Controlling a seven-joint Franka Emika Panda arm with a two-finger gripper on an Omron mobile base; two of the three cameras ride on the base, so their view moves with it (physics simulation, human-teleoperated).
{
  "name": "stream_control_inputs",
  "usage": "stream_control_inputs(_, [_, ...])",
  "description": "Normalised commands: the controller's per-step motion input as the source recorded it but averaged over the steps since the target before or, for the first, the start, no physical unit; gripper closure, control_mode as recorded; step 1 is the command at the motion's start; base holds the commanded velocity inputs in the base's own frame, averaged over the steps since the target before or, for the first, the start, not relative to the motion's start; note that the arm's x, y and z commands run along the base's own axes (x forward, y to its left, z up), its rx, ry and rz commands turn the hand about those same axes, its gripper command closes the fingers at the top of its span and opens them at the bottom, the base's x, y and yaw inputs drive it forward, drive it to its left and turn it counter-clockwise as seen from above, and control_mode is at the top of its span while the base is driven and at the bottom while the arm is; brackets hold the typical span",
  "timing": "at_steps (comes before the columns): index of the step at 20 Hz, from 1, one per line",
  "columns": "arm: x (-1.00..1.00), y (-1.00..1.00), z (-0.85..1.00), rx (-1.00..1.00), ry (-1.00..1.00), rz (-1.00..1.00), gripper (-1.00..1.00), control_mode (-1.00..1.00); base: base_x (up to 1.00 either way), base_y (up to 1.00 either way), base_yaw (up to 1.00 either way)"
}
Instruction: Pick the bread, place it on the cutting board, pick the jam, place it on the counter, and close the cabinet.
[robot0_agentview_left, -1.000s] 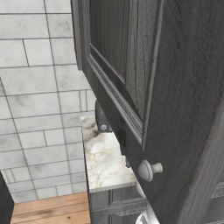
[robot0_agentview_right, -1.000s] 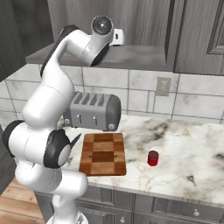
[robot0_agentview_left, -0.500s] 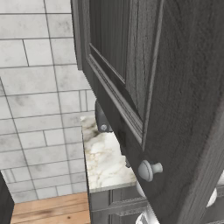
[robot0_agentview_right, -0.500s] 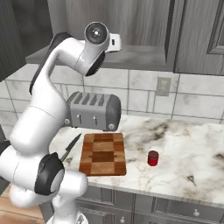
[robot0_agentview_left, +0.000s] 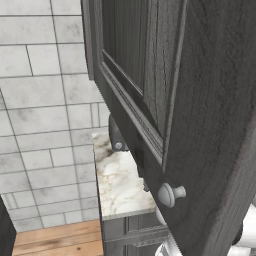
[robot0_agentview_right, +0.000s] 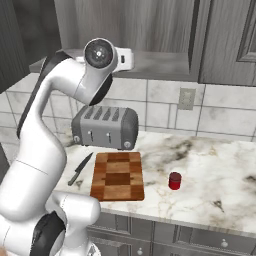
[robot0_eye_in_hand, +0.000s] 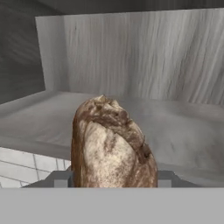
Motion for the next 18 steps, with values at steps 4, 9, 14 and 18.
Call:
stream_control_inputs(4, [-0.78, 0.00, 0.00, 0.00, 0.00, 0.00, 1.00, -1.00, 0.00, 0.00, 0.00])
stream_control_inputs(9, [-0.81, 0.00, 0.00, 0.00, 0.00, 0.00, 1.00, -1.00, 0.00, 0.00, 0.00])
stream_control_inputs(14, [-0.75, 0.00, 0.00, 0.00, 0.00, 0.00, 1.00, -1.00, 0.00, 0.00, 0.00])
stream_control_inputs(18, [-0.63, 0.00, -0.01, 0.00, 0.00, 0.00, 1.00, -1.00, 0.00, 0.00, 0.00])
